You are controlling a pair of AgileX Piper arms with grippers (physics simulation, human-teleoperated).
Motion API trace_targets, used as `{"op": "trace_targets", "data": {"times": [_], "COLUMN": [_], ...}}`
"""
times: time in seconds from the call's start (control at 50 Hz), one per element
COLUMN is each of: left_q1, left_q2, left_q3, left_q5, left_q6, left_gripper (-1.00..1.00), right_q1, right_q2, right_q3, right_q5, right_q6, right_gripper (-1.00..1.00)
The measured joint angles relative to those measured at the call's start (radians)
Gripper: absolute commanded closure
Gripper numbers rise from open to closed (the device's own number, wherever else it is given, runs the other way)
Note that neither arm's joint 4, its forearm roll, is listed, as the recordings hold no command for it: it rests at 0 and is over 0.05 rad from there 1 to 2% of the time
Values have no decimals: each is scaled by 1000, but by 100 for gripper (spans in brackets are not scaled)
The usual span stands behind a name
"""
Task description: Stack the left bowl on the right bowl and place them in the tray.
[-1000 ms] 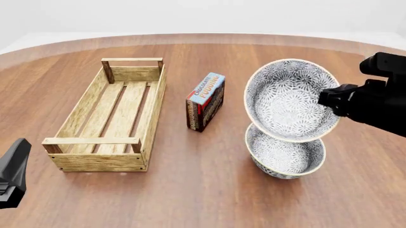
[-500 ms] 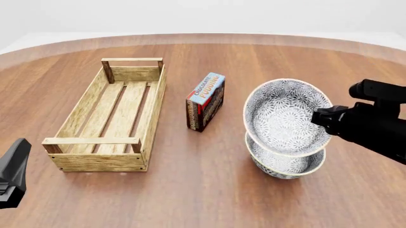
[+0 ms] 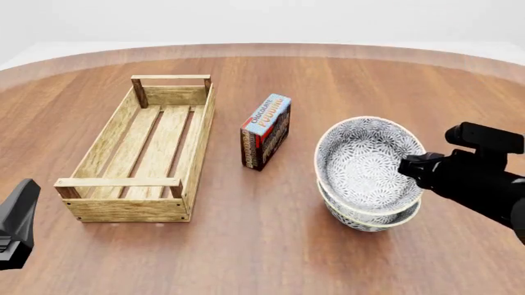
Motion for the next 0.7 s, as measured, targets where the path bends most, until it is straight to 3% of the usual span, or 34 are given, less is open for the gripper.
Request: {"op": "trace_targets", "data": {"times": [0.1,0.12,0.7], "left_q1": [0,0,0], "left_q2": [0,0,0], "left_q3": [0,0,0], "left_q5": [0,0,0], "left_q6": [0,0,0], "left_gripper": [-100,-100,-100], "right_q1": [1,2,8], "right_q2": [8,8,-27], "right_q3": [10,11,1], "right_q5": [-15,-16,6], "right_q6": [1,1,-9], "right_gripper": [100,-100,-100]}}
